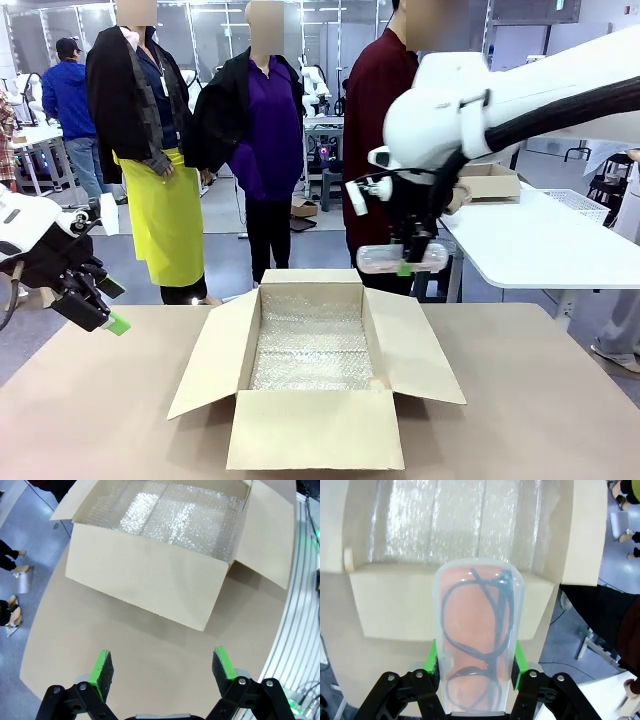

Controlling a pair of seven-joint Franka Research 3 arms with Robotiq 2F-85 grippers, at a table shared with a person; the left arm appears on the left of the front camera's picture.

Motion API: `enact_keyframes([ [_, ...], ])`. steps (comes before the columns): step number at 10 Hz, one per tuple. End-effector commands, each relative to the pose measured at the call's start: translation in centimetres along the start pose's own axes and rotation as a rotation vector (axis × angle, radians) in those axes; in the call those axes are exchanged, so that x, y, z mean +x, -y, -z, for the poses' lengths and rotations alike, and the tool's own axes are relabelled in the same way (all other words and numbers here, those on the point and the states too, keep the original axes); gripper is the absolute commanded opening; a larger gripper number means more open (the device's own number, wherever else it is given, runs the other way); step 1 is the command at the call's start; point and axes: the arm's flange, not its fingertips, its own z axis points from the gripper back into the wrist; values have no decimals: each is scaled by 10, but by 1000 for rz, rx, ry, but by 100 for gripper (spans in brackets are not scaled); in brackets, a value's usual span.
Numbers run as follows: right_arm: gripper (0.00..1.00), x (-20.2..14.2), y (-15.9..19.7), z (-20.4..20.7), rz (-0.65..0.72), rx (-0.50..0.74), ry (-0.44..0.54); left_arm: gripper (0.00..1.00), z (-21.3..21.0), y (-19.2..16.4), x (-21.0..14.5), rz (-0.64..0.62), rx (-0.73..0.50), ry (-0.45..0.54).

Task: Pack the glasses set securely to prepare it for shipping.
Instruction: Place the Glasses case inside the Package Box.

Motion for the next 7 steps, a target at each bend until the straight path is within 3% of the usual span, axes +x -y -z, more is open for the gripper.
enact_keyframes([
  [1, 63, 51, 24, 17, 39, 24, -59, 100, -2, -1, -2, 16, -5, 8],
  [3, 63, 107, 31, 42, -42, 43, -64, 100, -2, -1, -2, 16, -5, 8],
  [7, 63, 143, 55, 95, 2, 75, 2, 100, -2, -1, -2, 16, -5, 8],
])
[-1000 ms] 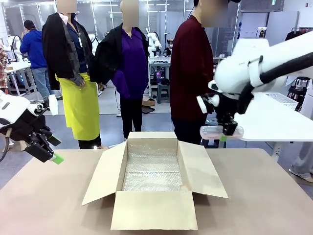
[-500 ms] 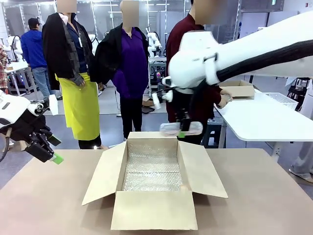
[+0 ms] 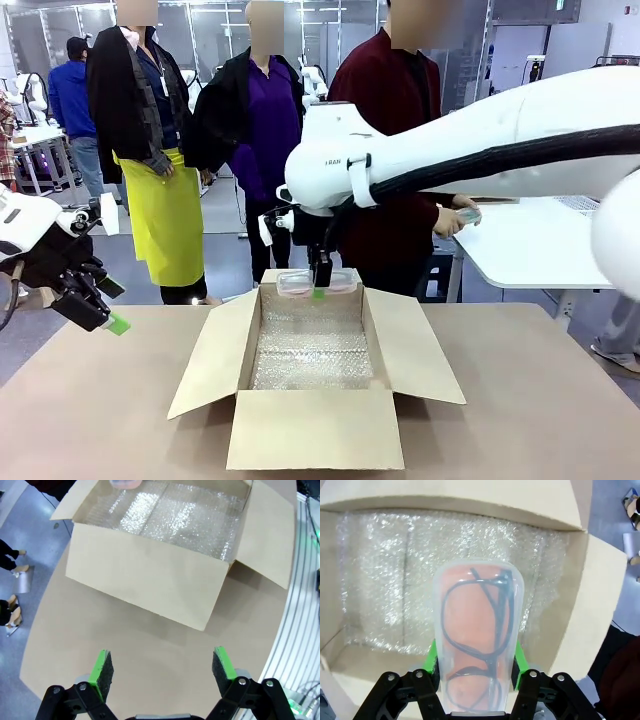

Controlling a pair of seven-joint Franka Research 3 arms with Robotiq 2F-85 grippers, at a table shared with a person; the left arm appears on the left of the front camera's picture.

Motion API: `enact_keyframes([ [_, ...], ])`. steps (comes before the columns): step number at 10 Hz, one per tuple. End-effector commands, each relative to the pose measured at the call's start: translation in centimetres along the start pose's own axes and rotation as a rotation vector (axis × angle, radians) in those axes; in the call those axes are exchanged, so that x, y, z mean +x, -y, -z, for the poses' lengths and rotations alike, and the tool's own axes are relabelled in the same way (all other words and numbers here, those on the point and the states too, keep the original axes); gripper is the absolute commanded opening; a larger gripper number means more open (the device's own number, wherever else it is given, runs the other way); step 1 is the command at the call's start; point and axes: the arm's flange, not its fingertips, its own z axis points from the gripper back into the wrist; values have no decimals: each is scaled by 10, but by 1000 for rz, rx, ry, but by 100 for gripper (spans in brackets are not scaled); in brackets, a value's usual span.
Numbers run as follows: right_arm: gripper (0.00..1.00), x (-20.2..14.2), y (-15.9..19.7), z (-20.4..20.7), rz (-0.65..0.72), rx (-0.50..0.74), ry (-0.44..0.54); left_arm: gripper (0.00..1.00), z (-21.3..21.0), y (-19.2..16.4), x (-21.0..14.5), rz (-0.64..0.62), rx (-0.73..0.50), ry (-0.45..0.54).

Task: Pack the glasses set securely to prepare it for shipping.
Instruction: Place the Glasses case inside the Package Box.

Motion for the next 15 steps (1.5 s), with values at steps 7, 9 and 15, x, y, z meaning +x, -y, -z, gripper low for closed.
enact_keyframes([
  [7, 63, 9, 23, 89, 90, 8, 8, 100, -2, -1, -2, 16, -6, 9],
  [9, 63, 3, 24, 103, 116, 21, 11, 100, -2, -1, -2, 16, -6, 9],
  [15, 100, -4, 22, 110, 120, 36, 6, 100, -2, -1, -2, 16, -6, 9],
])
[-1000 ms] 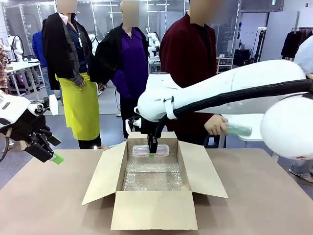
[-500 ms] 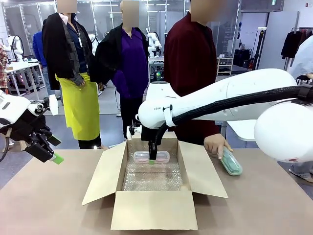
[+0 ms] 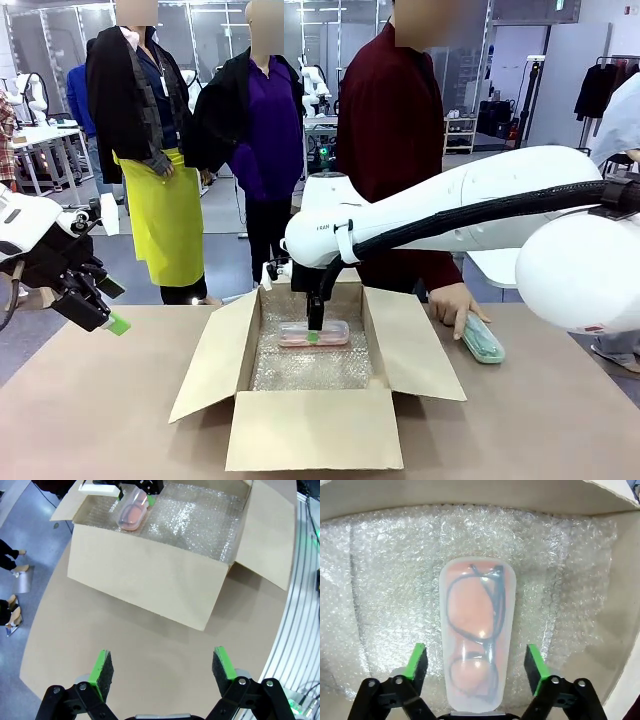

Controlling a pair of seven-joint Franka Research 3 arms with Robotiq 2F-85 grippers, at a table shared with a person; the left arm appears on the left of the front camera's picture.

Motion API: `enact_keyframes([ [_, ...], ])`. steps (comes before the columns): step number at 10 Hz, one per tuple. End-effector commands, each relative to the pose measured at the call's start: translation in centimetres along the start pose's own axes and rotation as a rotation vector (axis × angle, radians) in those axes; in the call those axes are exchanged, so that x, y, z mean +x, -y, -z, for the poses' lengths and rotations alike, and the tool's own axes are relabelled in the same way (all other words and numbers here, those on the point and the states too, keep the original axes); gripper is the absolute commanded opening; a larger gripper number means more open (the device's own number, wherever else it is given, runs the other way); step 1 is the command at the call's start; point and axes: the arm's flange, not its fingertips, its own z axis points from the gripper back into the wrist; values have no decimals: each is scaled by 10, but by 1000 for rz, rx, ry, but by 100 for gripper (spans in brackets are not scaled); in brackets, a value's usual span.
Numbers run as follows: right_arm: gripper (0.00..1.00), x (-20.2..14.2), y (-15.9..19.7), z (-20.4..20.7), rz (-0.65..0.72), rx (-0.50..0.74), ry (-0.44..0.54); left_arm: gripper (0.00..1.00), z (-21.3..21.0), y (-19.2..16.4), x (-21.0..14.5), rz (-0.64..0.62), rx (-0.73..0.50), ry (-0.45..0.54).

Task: Pack the glasses set securely to prepare it for shipping.
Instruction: Place the Glasses case inside the Package Box, then put the Glasses case from the right side of the table into the Package Box.

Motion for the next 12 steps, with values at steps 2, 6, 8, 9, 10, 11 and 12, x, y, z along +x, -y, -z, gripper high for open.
enact_keyframes([
  [2, 100, 4, -5, -8, 32, -8, 4, 100, -2, -1, -2, 17, -6, 9],
  [6, 100, 0, 0, -2, 0, -3, 2, 100, -2, -1, -2, 17, -6, 9],
  [8, 100, 0, 0, -2, 0, -3, 2, 100, -2, -1, -2, 17, -6, 9],
  [9, 100, 0, 0, -2, 0, -3, 2, 100, -2, -1, -2, 17, -6, 9],
  [10, 100, 0, 0, -2, 0, -3, 2, 100, -2, -1, -2, 17, -6, 9],
  [11, 100, 0, 0, -2, 0, -3, 2, 100, -2, -1, -2, 17, -6, 9],
  [12, 100, 0, 0, -2, 0, -3, 2, 100, -2, -1, -2, 17, -6, 9],
])
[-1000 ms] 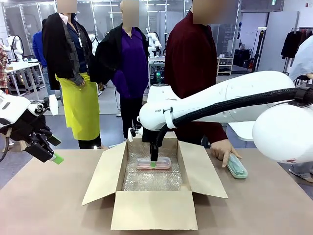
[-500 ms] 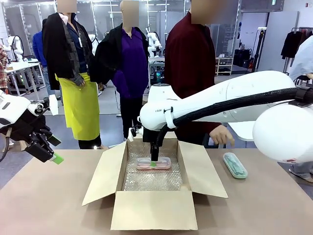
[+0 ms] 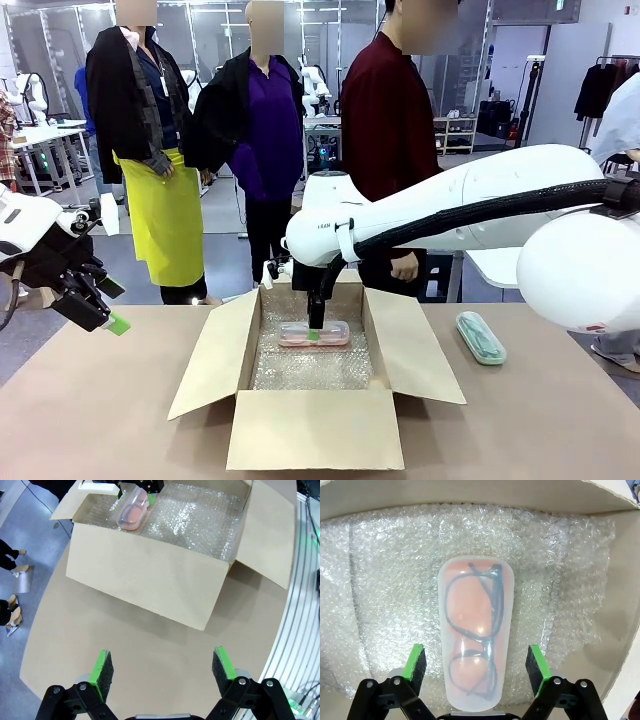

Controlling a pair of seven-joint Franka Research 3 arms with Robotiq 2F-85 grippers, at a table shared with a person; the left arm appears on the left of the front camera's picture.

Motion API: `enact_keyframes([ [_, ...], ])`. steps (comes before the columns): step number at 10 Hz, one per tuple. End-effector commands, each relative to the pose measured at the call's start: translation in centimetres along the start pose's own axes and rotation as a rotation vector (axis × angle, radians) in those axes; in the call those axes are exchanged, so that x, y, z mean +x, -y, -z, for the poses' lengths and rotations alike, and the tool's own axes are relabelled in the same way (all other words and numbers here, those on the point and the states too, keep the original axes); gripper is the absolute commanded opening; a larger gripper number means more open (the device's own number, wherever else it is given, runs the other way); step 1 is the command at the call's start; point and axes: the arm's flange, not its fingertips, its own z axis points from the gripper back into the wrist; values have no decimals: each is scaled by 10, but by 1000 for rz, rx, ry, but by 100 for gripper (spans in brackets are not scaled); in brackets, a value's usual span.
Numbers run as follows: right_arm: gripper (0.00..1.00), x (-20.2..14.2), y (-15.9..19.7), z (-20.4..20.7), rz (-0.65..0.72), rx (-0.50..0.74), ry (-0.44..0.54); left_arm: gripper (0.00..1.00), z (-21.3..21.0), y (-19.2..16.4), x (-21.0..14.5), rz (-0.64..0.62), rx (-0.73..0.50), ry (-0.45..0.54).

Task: Pack the glasses set securely to prepare it for shipping.
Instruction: Put the Glasses case from the right side of the table into the Package Box.

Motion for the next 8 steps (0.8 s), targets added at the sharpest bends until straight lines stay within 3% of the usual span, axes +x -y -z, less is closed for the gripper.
enact_keyframes([
  [1, 100, 2, -1, -1, -2, -1, 0, 100, -2, -1, -2, 17, -6, 9],
  [4, 100, 0, 0, 0, 0, 0, 0, 100, -2, -1, -2, 17, -6, 9],
  [5, 100, 0, -2, -22, 11, -13, 24, 100, -2, -1, -2, 17, -6, 9],
  [8, 100, -7, -20, -69, 52, -17, -27, 100, -2, -1, -2, 17, -6, 9],
])
